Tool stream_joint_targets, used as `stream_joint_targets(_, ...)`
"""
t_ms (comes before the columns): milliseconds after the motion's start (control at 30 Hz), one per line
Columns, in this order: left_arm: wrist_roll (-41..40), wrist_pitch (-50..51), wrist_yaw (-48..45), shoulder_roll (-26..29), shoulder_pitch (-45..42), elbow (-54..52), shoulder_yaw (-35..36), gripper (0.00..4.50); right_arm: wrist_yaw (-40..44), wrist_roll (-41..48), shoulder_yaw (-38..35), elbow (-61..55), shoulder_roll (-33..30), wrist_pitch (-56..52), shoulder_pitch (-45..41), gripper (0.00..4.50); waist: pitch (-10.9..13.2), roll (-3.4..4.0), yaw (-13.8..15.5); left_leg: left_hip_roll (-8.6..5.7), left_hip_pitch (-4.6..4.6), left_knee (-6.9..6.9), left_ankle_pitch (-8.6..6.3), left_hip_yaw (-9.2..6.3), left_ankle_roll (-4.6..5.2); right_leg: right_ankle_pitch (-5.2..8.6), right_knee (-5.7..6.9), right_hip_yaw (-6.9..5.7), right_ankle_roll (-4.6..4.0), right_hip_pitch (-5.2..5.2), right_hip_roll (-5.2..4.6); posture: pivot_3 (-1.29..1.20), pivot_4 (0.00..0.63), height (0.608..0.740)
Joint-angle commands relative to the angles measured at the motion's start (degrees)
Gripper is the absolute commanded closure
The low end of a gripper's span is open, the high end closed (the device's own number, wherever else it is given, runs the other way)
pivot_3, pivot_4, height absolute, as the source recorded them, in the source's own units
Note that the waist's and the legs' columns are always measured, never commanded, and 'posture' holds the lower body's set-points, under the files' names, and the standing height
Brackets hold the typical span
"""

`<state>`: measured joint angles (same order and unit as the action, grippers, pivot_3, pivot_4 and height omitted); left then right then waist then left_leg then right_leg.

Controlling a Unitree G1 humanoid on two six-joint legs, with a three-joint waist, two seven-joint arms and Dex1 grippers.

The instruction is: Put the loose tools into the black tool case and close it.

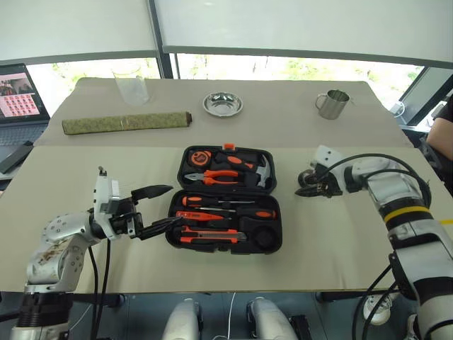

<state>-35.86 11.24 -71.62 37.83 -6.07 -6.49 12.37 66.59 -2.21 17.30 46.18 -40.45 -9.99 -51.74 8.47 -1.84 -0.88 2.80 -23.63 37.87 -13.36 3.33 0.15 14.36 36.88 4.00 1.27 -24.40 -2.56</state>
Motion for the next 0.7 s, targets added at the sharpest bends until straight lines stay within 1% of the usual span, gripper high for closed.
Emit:
stream_joint_targets(33,0.30,-1.69,-0.50,0.68,0.80,-2.10,0.55,0.00,1.33,-0.48,-1.71,1.50,0.06,4.40,-1.99,3.85,0.00,0.00,-0.05,0.00,0.01,0.00,0.00,0.00,0.00,0.00,0.02,0.00,0.00,0.00,0.00,0.00,0.150,0.740)
stream_joint_targets(67,0.52,-2.13,-1.04,0.94,1.16,-2.25,0.31,0.00,3.20,0.40,-2.35,0.18,-0.33,5.48,-2.00,4.21,0.00,0.00,-0.08,0.00,0.03,0.00,0.00,0.00,0.00,0.00,0.04,0.00,0.00,0.01,0.00,0.00,0.150,0.740)
stream_joint_targets(100,0.74,-2.55,-1.62,1.23,1.47,-2.34,0.13,0.00,5.22,1.51,-3.05,-1.60,-0.73,5.33,-1.97,4.42,0.00,0.01,-0.09,0.00,0.03,0.00,0.00,0.01,0.00,0.00,0.06,0.01,0.00,0.01,0.00,0.00,0.150,0.740)
stream_joint_targets(133,0.91,-2.94,-2.07,1.45,1.87,-2.48,0.07,0.00,7.64,3.12,-3.90,-4.12,-1.11,4.60,-1.66,4.42,0.01,0.02,-0.12,0.00,0.03,0.00,0.00,0.01,0.00,0.00,0.06,0.01,0.00,0.00,0.00,0.00,0.150,0.740)
stream_joint_targets(200,1.62,-4.82,-3.76,1.99,2.81,-1.93,0.18,0.00,15.15,9.75,-5.86,-14.48,-2.18,-1.76,0.35,4.42,0.08,0.12,-0.09,0.00,0.04,0.00,0.00,0.01,0.00,0.00,0.09,0.01,0.00,-0.01,0.00,0.00,0.150,0.740)
stream_joint_targets(233,2.35,-6.35,-5.25,2.56,3.59,-1.43,0.09,0.00,18.59,14.64,-6.52,-23.69,-3.25,-7.52,2.42,4.42,0.09,0.14,-0.10,0.01,0.05,0.00,0.00,0.00,0.00,0.00,0.12,0.01,0.00,-0.02,0.00,0.00,0.150,0.740)
stream_joint_targets(267,3.04,-7.78,-6.48,2.96,4.21,-0.95,0.01,0.00,20.15,18.66,-6.98,-31.63,-4.01,-13.50,4.17,4.42,0.10,0.15,-0.06,0.03,0.06,0.00,0.00,-0.01,0.00,0.00,0.13,0.01,0.00,-0.02,0.01,0.00,0.150,0.740)
stream_joint_targets(367,4.18,-10.43,-9.12,3.91,5.70,-0.24,-0.56,0.00,18.16,25.38,-6.89,-48.71,-5.34,-27.27,9.01,4.42,0.10,0.16,-0.09,0.11,0.12,-0.01,-0.03,-0.08,0.04,0.01,0.19,-0.04,-0.02,0.00,0.05,0.00,0.150,0.740)
stream_joint_targets(467,4.03,-11.00,-9.51,3.74,6.30,-0.42,-0.66,0.00,13.91,27.67,-5.48,-59.69,-5.76,-34.93,13.94,4.42,0.10,0.14,0.20,0.08,0.16,-0.01,-0.04,-0.12,0.02,0.01,0.18,-0.09,-0.03,0.08,0.02,0.00,0.150,0.740)
stream_joint_targets(567,3.87,-10.95,-9.04,3.27,6.46,-0.94,-1.09,0.00,10.16,26.28,-2.61,-65.47,-5.92,-36.60,19.04,4.42,0.10,0.13,0.55,0.01,0.14,0.07,-0.02,-0.10,-0.01,0.01,0.19,-0.09,-0.01,0.09,-0.06,0.00,0.150,0.740)
stream_joint_targets(633,3.52,-10.32,-8.81,3.06,6.92,-1.65,-1.52,0.00,8.96,22.32,1.21,-66.78,-7.66,-34.50,22.27,4.42,0.10,0.12,0.54,0.00,0.15,0.14,-0.02,-0.09,-0.01,0.00,0.19,-0.09,0.01,0.12,-0.05,0.00,0.150,0.740)
stream_joint_targets(700,3.34,-10.04,-8.83,3.10,7.26,-2.11,-1.75,0.00,8.03,21.59,2.11,-67.37,-8.29,-33.99,23.69,4.42,0.11,0.12,0.45,0.00,0.15,0.14,-0.02,-0.08,-0.01,0.01,0.19,-0.09,0.01,0.12,-0.04,0.00,0.150,0.740)
